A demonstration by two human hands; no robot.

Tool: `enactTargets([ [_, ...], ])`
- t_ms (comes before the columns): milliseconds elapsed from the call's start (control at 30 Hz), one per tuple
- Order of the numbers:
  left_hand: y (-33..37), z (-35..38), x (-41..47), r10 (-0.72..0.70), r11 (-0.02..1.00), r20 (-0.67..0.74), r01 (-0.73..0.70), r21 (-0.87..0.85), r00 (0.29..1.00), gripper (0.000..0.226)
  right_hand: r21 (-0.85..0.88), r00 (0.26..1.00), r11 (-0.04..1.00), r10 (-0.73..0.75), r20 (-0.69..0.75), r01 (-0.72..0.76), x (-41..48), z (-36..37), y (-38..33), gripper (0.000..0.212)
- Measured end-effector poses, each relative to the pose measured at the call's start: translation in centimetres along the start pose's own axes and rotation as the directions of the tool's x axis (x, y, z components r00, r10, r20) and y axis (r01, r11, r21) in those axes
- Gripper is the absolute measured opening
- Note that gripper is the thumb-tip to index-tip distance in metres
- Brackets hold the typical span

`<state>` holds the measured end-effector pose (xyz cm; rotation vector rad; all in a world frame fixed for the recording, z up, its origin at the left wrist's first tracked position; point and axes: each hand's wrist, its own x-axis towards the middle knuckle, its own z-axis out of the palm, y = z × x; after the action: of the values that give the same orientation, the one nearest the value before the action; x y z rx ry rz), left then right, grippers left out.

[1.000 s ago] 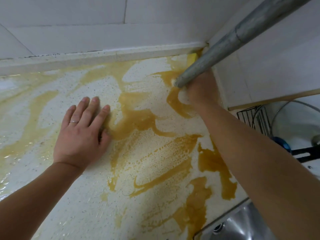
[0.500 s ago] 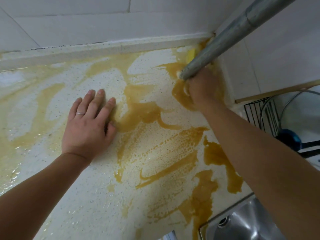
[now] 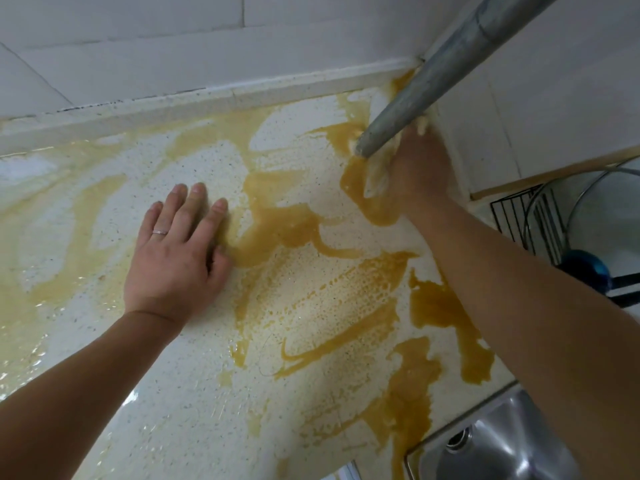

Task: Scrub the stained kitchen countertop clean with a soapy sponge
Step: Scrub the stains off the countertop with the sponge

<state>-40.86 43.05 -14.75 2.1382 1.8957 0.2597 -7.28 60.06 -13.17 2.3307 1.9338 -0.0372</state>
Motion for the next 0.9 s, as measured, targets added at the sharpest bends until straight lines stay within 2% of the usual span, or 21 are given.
enactTargets([
  [100, -0.1, -0.1, 0.1, 0.006, 1.0, 0.008, -0.006, 0.012, 1.0, 0.064, -0.107, 0.994, 0.989, -0.103, 0.035, 0.106, -2.8, 0.6, 0.2, 0.052],
  [200, -0.2, 0.0, 0.0, 0.012, 1.0, -0.007, -0.012, 0.001, 1.0, 0.064, -0.185, 0.979, 0.962, -0.192, 0.066, 0.201, -1.4, -0.8, 0.7, 0.05],
  [267, -0.1, 0.1, 0.0, 0.014, 1.0, -0.017, -0.014, 0.0, 1.0, 0.064, -0.194, 0.987, 0.967, -0.162, 0.017, 0.163, 1.1, -2.2, 0.5, 0.038],
  [333, -0.2, 0.1, 0.1, 0.01, 1.0, -0.016, -0.01, 0.003, 1.0, 0.064, -0.12, 0.997, 0.991, -0.064, -0.031, 0.059, 3.8, -2.8, -0.1, 0.033],
  [500, -0.3, 0.2, 0.1, 0.014, 1.0, -0.033, -0.015, -0.012, 0.999, 0.064, -0.187, 0.998, 0.981, -0.048, 0.042, 0.055, 5.4, -3.0, -1.2, 0.033],
  [633, 0.0, 0.1, 0.0, 0.014, 1.0, -0.025, -0.015, -0.016, 1.0, 0.064, -0.254, 0.991, 0.959, -0.111, 0.078, 0.128, 2.7, -3.4, -0.5, 0.037],
  [800, 0.1, -0.4, 0.1, 0.014, 1.0, 0.003, -0.014, -0.001, 1.0, 0.065, -0.186, 0.995, 0.982, 0.013, 0.099, 0.006, -5.5, -1.3, 3.3, 0.022],
  [900, 0.0, -0.4, 0.2, 0.018, 1.0, 0.005, -0.018, -0.008, 1.0, 0.064, -0.149, 0.982, 0.989, 0.026, 0.185, 0.002, -10.1, -0.9, 5.0, 0.023],
])
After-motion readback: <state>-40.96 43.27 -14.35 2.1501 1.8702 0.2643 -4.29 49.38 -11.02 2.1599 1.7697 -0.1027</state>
